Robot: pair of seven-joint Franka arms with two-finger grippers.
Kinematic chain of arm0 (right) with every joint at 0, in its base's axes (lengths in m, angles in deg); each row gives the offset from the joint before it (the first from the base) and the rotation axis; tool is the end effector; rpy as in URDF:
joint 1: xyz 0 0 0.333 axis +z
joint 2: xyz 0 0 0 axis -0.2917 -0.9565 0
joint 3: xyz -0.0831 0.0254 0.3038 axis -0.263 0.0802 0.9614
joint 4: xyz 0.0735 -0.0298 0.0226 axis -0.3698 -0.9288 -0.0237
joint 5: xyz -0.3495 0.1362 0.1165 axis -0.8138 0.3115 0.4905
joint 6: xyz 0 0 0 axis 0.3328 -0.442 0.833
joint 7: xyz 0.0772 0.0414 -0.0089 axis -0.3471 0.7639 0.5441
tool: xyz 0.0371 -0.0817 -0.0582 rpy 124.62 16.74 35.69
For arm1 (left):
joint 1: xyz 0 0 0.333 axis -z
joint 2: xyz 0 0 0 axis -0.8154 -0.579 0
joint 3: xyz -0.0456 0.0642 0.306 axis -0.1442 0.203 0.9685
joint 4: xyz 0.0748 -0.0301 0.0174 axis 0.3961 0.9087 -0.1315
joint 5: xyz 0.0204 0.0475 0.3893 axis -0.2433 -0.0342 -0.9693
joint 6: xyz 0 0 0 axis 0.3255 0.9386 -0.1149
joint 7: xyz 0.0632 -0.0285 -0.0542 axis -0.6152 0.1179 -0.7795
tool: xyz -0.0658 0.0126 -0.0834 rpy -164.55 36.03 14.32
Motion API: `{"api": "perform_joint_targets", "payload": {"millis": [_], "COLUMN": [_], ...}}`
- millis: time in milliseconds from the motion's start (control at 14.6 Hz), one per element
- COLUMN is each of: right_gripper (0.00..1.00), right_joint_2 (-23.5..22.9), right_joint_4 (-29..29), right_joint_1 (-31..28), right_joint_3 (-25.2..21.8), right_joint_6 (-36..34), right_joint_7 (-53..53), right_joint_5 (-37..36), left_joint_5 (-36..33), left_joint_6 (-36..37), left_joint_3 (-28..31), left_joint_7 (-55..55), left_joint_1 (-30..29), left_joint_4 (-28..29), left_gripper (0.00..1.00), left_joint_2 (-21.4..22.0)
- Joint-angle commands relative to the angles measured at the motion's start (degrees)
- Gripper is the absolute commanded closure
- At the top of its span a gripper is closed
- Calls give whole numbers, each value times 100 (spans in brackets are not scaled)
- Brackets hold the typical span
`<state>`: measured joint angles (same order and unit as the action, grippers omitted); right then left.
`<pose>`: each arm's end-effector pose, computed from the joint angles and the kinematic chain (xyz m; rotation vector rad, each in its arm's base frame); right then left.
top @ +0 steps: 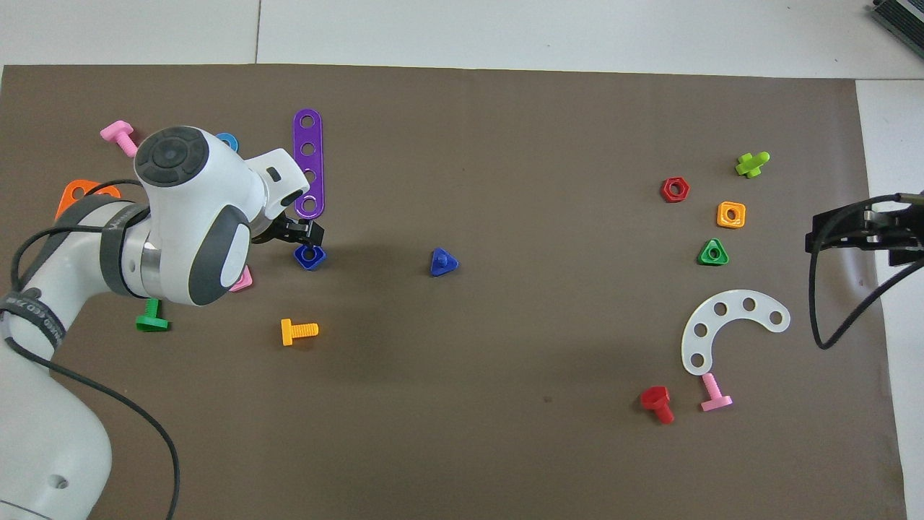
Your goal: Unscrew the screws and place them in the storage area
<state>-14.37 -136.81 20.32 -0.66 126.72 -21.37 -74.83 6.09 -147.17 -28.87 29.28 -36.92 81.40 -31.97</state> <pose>0.5425 -0.0225 0.6204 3.1230 -0.2848 -0.0504 0.6032 -0.1613 0.3576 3.1194 -0.3429 -0.0513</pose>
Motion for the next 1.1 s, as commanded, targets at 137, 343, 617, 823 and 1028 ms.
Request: {"api": "perform_joint_targets", "payload": {"millis": [137, 343, 617, 823, 1028], "right_gripper": [0, 0, 0, 0, 0], "right_joint_2": [95, 131, -157, -1053, -1976], "right_joint_4": [-97, -290, -563, -450, -414], "right_joint_1": [-107, -125, -125, -107, -46], "right_joint_3": [68, 619, 1594, 2552, 3274], "right_joint_6": [-24, 493, 1425, 2364, 3532], "right_joint_7": [142, -67, -1120, -2578, -3809], "right_joint_5": [141, 150, 150, -60, -700], "left_joint_5": [175, 166, 140, 96, 87], "left_joint_6": [1872, 2357, 2945, 3307, 3308], "left_joint_3": [-38, 15, 24, 59, 50], "left_joint_7": [571, 589, 536, 554, 554], "left_joint_1": [-671, -978, -1137, -1138, -1208], "left_joint_4": [-1069, -1071, -1018, -1018, -1018], "left_gripper": [1, 1, 0, 0, 0], "left_joint_2": [488, 1024, 1754, 2079, 2133]}}
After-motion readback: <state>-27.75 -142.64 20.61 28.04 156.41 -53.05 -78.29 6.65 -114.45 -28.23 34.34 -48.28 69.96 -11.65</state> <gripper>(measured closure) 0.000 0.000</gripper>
